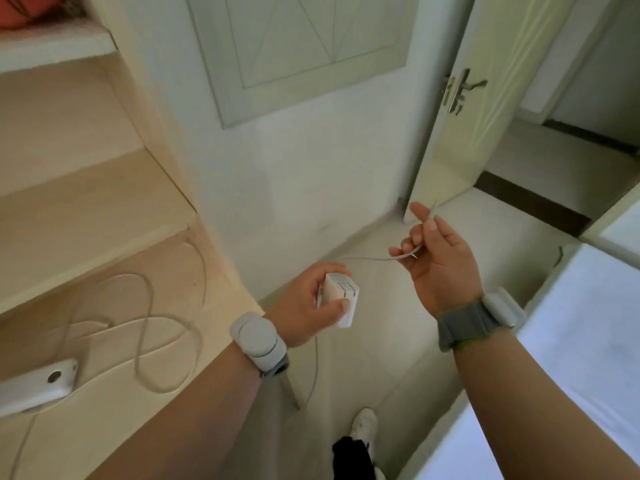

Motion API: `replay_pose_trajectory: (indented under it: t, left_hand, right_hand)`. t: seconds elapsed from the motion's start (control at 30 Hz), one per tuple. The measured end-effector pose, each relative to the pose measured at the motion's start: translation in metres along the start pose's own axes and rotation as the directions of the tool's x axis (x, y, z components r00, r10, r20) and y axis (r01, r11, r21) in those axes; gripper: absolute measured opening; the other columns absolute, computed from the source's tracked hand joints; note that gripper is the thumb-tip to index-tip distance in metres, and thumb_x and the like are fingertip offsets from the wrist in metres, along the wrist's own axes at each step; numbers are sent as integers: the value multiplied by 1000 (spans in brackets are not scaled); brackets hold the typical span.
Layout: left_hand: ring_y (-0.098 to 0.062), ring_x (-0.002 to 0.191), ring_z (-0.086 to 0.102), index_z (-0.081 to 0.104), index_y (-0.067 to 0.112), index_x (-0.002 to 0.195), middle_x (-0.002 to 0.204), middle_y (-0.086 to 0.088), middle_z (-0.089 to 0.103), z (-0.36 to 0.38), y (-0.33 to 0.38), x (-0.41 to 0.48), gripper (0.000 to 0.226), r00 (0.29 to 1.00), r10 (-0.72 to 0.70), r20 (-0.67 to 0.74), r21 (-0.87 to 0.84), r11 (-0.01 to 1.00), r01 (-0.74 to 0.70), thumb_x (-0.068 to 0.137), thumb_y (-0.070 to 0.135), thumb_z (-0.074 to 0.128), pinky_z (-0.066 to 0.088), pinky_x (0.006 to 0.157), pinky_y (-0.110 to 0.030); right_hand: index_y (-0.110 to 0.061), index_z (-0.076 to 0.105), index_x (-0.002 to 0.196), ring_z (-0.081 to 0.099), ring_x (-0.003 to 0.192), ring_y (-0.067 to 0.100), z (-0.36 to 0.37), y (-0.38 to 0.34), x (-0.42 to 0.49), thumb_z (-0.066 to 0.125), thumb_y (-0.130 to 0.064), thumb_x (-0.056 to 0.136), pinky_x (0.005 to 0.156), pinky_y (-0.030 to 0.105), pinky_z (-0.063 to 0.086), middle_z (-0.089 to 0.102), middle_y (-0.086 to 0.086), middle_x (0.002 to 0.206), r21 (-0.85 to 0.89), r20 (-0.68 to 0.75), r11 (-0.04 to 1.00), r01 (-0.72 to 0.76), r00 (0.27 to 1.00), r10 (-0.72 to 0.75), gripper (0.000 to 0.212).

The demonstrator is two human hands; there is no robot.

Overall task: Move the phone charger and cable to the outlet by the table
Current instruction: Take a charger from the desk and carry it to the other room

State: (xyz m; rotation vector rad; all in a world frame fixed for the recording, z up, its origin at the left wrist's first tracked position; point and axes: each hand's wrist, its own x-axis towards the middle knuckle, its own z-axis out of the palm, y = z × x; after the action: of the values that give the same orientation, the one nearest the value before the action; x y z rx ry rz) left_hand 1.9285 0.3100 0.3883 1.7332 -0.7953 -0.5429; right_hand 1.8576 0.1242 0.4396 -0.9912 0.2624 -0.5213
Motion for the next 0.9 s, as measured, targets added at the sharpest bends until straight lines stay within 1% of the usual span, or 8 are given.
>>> replay_pose_trajectory:
  t: [0.13, 0.23, 0.3, 0.4, 0.47, 0.63, 0.77, 0.9]
  left_hand:
    - [0, 112, 52, 55, 32, 103, 123, 9, 53, 2, 4, 69, 45, 992, -1, 124, -97, 995, 13, 61, 48, 62, 44, 95, -22]
    - [-5, 99, 61, 63, 21, 96, 106, 9, 69, 14, 16, 149, 54, 984, -88, 155, -380, 914, 142, 50, 47, 76, 51, 80, -17]
    - [-12, 95, 66, 60, 13, 97, 95, 2, 74, 21, 26, 183, 45, 983, -121, 140, -522, 834, 177, 60, 35, 72, 54, 76, -19]
    - [-19, 87, 69, 49, 11, 107, 96, -8, 72, 37, 40, 247, 28, 977, -194, 93, -655, 727, 206, 83, 26, 50, 54, 76, -27]
    - [-20, 80, 70, 41, 11, 115, 100, -12, 67, 48, 51, 286, 27, 966, -241, 90, -692, 682, 235, 94, 28, 40, 54, 77, -30]
    - [-20, 72, 71, 41, 14, 120, 102, -13, 68, 74, 60, 362, 37, 958, -254, 134, -714, 646, 271, 95, 40, 34, 56, 77, -33]
    - [-19, 67, 71, 49, 15, 110, 100, -15, 67, 100, 66, 447, 38, 939, -292, 184, -732, 596, 329, 93, 46, 36, 55, 83, -39]
    - [-20, 65, 70, 48, 8, 117, 96, -14, 66, 117, 65, 505, 53, 939, -304, 160, -774, 552, 311, 90, 53, 38, 59, 70, -35]
  right_hand:
    - [-15, 58, 113, 47, 53, 9, -20, -20, 60, 33, -14, 98, 52, 25, 51, 46, -5, 60, 22, -25, 999, 37, 999, -36, 29]
    - [-14, 56, 116, 39, 51, 10, -46, -44, 118, 33, -14, 99, 46, 22, 42, 40, -1, 64, -37, -75, 997, 61, 995, -64, 29]
    - [-16, 56, 116, 33, 50, 11, -55, -57, 140, 33, -14, 99, 44, 22, 33, 40, 0, 64, -115, -51, 990, 82, 995, -88, 29]
    - [-19, 57, 115, 29, 48, 11, -76, -75, 182, 35, -15, 98, 44, 22, 24, 44, 0, 62, -295, -34, 951, 96, 993, -111, 28]
    - [-17, 54, 118, 33, 46, 10, -90, -83, 205, 38, -14, 97, 43, 21, 29, 51, 4, 64, -440, -39, 894, 79, 993, -107, 26]
    - [-10, 57, 104, 45, 44, 4, -116, -86, 244, 51, -15, 92, 50, 17, 41, 68, 2, 67, -692, -12, 717, 87, 991, -133, 15]
    - [-15, 62, 96, 57, 52, 25, -147, -99, 301, 58, -21, 88, 56, 32, 49, 73, -1, 69, -792, -63, 608, 61, 982, -180, 10]
    - [-21, 63, 89, 52, 46, 4, -165, -106, 345, 62, -22, 86, 49, 17, 43, 72, -7, 67, -840, -48, 538, 72, 978, -204, 4]
